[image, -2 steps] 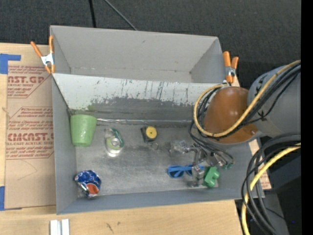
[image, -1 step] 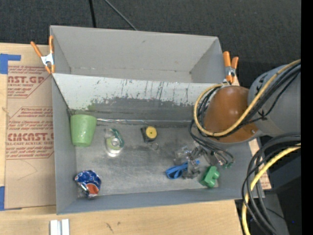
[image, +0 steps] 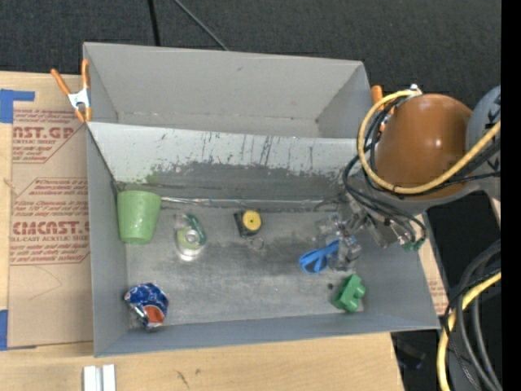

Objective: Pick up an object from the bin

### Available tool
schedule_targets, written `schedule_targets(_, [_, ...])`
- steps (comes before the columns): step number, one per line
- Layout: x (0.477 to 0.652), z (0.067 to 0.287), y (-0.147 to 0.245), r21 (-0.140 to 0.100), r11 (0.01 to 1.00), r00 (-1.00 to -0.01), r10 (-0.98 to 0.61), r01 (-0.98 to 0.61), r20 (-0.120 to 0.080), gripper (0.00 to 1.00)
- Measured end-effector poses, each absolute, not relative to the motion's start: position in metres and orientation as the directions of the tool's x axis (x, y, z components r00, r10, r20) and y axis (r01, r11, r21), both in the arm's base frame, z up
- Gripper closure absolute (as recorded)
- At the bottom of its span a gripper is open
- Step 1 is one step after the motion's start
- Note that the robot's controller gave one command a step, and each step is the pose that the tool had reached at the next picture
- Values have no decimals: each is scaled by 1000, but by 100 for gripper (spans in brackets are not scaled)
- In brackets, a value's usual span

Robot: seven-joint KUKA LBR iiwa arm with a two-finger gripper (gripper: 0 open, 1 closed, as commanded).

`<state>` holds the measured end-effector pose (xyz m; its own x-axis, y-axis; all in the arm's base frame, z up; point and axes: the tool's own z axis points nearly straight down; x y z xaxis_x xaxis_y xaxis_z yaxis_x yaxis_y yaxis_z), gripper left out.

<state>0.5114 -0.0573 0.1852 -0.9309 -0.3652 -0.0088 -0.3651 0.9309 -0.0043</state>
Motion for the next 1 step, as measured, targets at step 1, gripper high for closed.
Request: schedule_targets(1, [522, 290, -61, -6, 770, -770, -638, -638, -7, 100])
